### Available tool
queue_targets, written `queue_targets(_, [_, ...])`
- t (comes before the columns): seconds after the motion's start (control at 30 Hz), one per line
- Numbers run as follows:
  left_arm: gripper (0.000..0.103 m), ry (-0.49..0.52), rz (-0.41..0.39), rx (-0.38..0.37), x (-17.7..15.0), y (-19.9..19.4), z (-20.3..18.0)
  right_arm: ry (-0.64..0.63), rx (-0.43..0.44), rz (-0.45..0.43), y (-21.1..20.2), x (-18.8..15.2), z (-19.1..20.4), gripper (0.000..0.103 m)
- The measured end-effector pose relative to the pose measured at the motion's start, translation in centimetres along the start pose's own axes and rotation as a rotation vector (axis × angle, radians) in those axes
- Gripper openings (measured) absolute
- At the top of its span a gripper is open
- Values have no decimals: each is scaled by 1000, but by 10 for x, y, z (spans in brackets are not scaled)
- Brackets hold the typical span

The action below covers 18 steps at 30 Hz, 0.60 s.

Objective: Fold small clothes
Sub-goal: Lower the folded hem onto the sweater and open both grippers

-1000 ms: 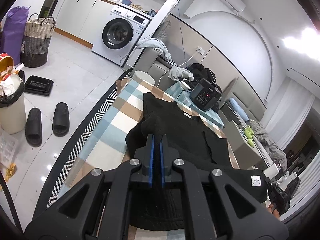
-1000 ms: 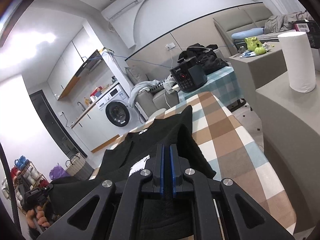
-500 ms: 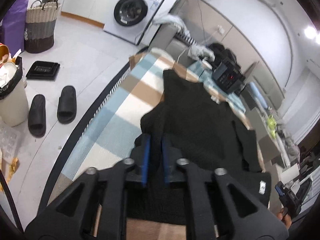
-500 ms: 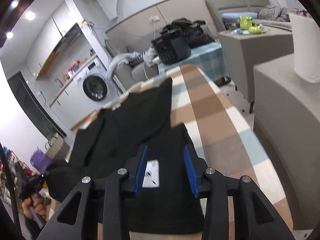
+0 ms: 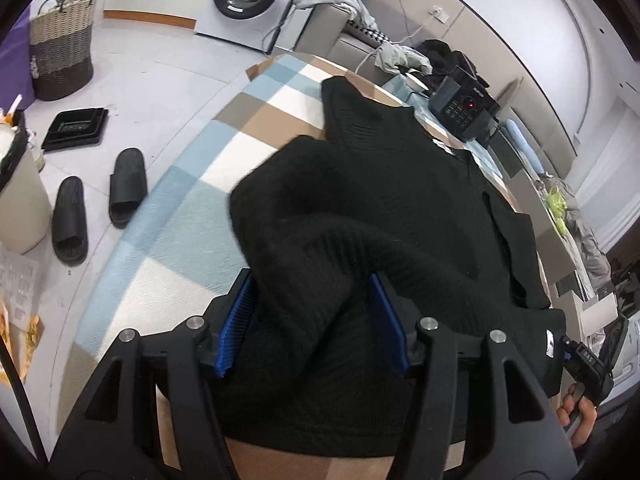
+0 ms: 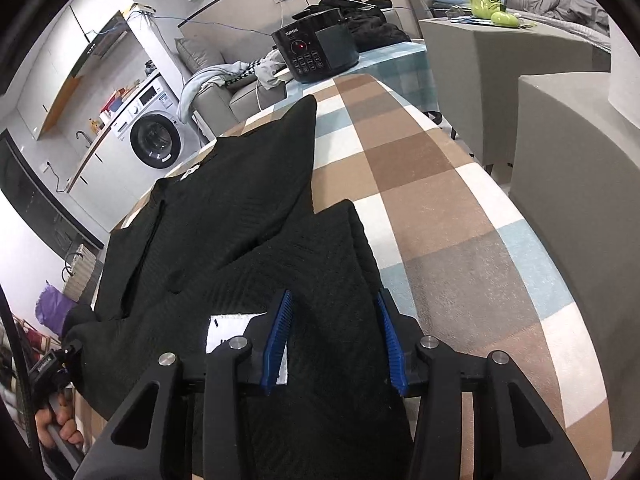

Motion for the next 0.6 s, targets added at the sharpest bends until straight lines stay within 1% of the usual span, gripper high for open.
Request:
queue_targets(0.03, [52, 7, -2, 5, 2, 3, -1, 0, 1, -3, 1, 1, 1, 44])
queue_targets(0.07, [46, 16, 2, 2, 3, 8, -3, -2, 2, -4, 2, 3, 2, 41])
queue_targets(0.1, [42, 19, 7, -3, 4, 10, -5, -10, -1, -2, 3, 2, 4, 40])
queue_targets(0.17, [34, 33, 12, 4, 5, 15, -8, -39, -17, -6, 5, 2, 8, 30])
queue_targets(0.2, [31, 44, 16, 11, 6, 17, -10, -50, -19, -3, 5, 1, 10, 28])
queue_targets(0.23, [28, 48, 19, 11, 5, 18, -11, -58, -19, -2, 5, 1, 11, 23])
queue_targets(0.33, [24, 66, 22, 19, 2, 17, -14, -76, -19, 2, 4, -3, 12, 19])
queue_targets(0.43, [21, 83, 29, 26, -5, 14, -16, -72, -12, 8, 0, -7, 10, 18])
queue_targets(0.6, [19, 91, 45, 24, -24, 2, -20, -64, -16, 19, -14, -22, 0, 18])
Point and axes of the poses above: each gripper's, at about its wrist camera, not at the fingertips, and y roughly the way its jaws point, z to its left, x to its top, the point moved 7 cm from there along y, roughly the way its jaws point, and after that the axes turned 10 degrees about -x, right-handed, at the moved point
